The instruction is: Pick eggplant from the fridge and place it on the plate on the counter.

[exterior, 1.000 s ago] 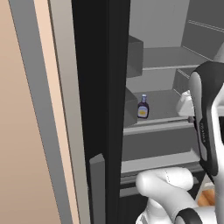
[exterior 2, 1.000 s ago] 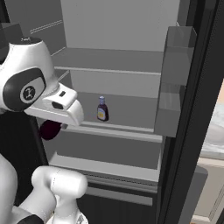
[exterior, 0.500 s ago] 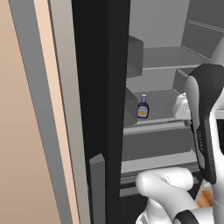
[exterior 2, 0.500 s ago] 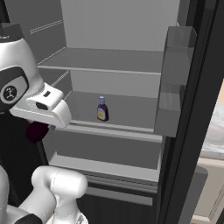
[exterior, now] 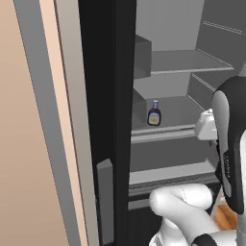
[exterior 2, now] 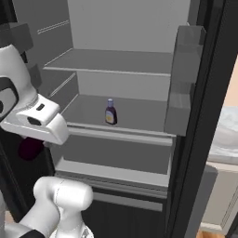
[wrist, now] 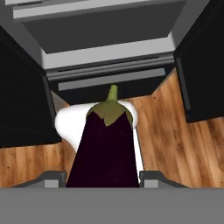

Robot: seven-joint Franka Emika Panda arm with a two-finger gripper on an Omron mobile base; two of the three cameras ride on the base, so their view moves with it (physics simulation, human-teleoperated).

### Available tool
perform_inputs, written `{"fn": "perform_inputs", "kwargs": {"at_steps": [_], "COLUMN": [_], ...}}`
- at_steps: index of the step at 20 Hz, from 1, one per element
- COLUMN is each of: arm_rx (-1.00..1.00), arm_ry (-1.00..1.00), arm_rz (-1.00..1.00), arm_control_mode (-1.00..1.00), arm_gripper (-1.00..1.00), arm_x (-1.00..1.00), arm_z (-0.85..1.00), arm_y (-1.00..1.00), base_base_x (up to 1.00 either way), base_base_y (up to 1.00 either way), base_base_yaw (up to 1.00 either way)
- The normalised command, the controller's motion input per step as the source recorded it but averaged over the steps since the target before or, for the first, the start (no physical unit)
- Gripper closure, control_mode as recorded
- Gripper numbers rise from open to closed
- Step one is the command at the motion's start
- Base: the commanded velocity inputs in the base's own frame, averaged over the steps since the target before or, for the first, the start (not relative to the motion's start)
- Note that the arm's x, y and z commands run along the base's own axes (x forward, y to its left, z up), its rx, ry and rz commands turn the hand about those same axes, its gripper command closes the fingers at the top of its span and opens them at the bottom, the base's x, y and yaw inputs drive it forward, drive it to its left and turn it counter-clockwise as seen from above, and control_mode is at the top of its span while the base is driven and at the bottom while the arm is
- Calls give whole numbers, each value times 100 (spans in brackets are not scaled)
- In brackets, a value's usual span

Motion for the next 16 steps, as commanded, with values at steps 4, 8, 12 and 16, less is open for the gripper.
{"fn": "perform_inputs", "kwargs": {"at_steps": [4,8,12,16], "arm_rx": [0,0,0,0], "arm_ry": [0,0,0,0], "arm_rz": [0,0,0,0], "arm_control_mode": [100,100,100,100], "arm_gripper": [100,100,100,100], "arm_x": [0,0,0,0], "arm_z": [0,0,0,0], "arm_y": [0,0,0,0], "base_base_x": [-97,-90,-80,-69], "base_base_y": [0,0,0,0], "base_base_yaw": [-3,-25,-40,-47]}}
